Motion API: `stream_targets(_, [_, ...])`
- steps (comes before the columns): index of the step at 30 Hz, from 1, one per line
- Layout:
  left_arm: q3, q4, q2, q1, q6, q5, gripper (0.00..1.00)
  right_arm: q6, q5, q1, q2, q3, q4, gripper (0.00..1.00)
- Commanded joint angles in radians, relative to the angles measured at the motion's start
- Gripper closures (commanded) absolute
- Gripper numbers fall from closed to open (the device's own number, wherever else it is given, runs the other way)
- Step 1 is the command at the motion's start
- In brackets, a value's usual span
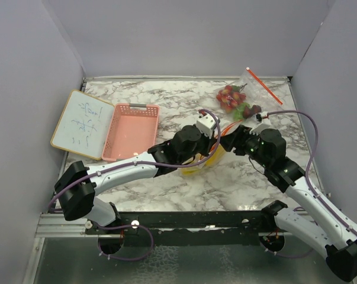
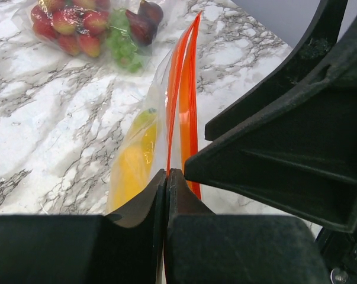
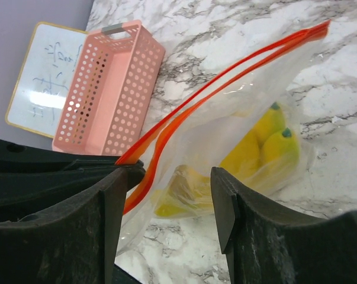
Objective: Open the zip-top bag and remove the fake food
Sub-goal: Open the zipper of the food storage bag at the center of the board.
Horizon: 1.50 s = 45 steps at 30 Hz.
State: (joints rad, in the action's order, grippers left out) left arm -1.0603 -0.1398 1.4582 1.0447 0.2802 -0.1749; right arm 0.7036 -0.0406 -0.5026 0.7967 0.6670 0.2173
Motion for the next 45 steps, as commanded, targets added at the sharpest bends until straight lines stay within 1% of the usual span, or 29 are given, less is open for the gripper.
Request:
stream_targets(1, [-0.03, -0.03, -0.005, 0.021, 0.013, -0.001, 1.0, -0.007, 0.127, 0.003, -0.022, 0.026, 0.06, 0.43])
stream_targets(5, [-0.031, -0.014, -0.014, 0.029, 0.006, 0.009, 1.0, -0.018, 0.161, 0.003, -0.027, 0.023, 0.064, 0.46])
stream_targets(8, [-0.03, 0.003, -0.021, 0.039, -0.008, 0.0, 1.0, -0.012, 0.158, 0.003, -0.02, 0.023, 0.057, 0.5])
stream_targets(9, [-0.028, 0.004, -0.023, 0.04, -0.009, -0.001, 1.0, -0.011, 0.154, 0.003, -0.017, 0.021, 0.053, 0.53])
stream_targets(14, [-0.033, 0.006, -0.024, 0.051, -0.014, -0.001, 1.0, -0.02, 0.141, 0.003, 0.009, 0.034, 0.04, 0.63])
stream_targets(20, [-0.032, 0.006, -0.02, 0.052, -0.013, -0.031, 1.0, -0.013, 0.125, 0.004, -0.001, 0.038, 0.049, 0.83])
stream_targets(22, [-0.034, 0.005, -0.019, 0.052, -0.008, -0.046, 1.0, -0.009, 0.12, 0.003, -0.013, 0.038, 0.057, 0.87])
stream_targets(25, [-0.04, 0.002, -0.012, 0.052, -0.008, -0.062, 1.0, -0.01, 0.079, 0.004, -0.022, 0.045, 0.061, 0.9])
stream_targets(28, [-0.056, -0.002, 0.001, 0.053, -0.007, -0.076, 1.0, -0.014, 0.052, 0.003, -0.026, 0.056, 0.081, 0.97])
stream_targets(32, [-0.087, 0.021, 0.021, 0.052, -0.001, -0.114, 1.0, -0.017, 0.065, 0.003, -0.045, 0.057, 0.091, 0.98])
stream_targets(35, [-0.092, 0.03, 0.012, 0.046, 0.003, -0.152, 1.0, -0.057, 0.1, 0.003, -0.047, 0.093, 0.118, 0.98])
stream_targets(40, [-0.11, 0.026, 0.004, 0.018, 0.013, -0.159, 1.0, -0.186, 0.179, 0.003, 0.047, 0.283, 0.224, 0.98])
stream_targets(45, [-0.147, 0.029, 0.044, -0.001, 0.061, -0.159, 1.0, -0.322, 0.181, 0.004, 0.173, 0.497, 0.275, 0.98])
